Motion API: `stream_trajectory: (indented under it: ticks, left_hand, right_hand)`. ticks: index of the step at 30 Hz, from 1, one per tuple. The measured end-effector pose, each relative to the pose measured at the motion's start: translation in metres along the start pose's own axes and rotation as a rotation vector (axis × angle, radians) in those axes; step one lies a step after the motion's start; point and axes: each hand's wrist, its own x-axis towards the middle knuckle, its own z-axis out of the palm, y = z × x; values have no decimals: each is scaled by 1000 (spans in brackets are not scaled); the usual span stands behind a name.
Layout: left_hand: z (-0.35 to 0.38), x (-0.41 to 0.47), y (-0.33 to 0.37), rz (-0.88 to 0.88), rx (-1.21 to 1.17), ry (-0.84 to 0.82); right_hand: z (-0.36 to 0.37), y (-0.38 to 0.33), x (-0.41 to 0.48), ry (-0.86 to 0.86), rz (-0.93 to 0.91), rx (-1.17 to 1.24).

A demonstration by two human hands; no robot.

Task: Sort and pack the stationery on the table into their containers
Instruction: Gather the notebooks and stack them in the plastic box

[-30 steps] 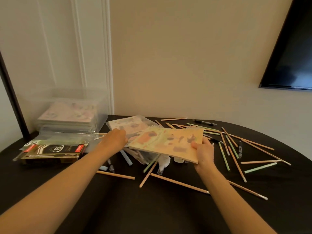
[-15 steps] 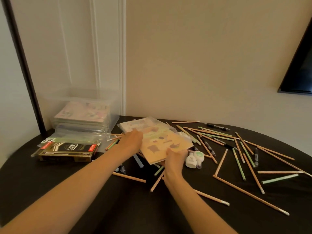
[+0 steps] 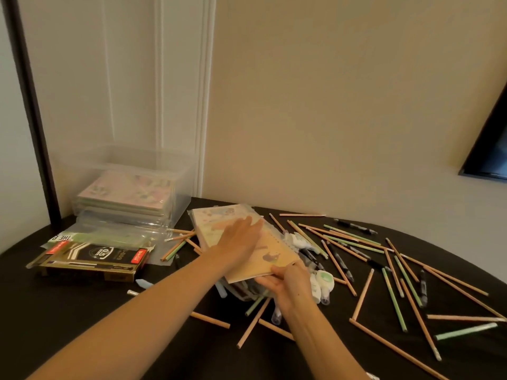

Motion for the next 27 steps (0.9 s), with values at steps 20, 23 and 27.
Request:
stream_trajectory:
  ticks: [20, 23, 27]
  left_hand:
    - [-6, 26, -9, 111, -656, 33]
    - [-11, 26, -8, 89, -690, -27]
    - [-5, 32, -19, 163, -601, -10]
  right_hand:
    - [45, 4, 75, -103, -219, -102]
    - [48, 9, 82, -99, -215, -79]
    - [41, 11, 88, -127, -136, -69]
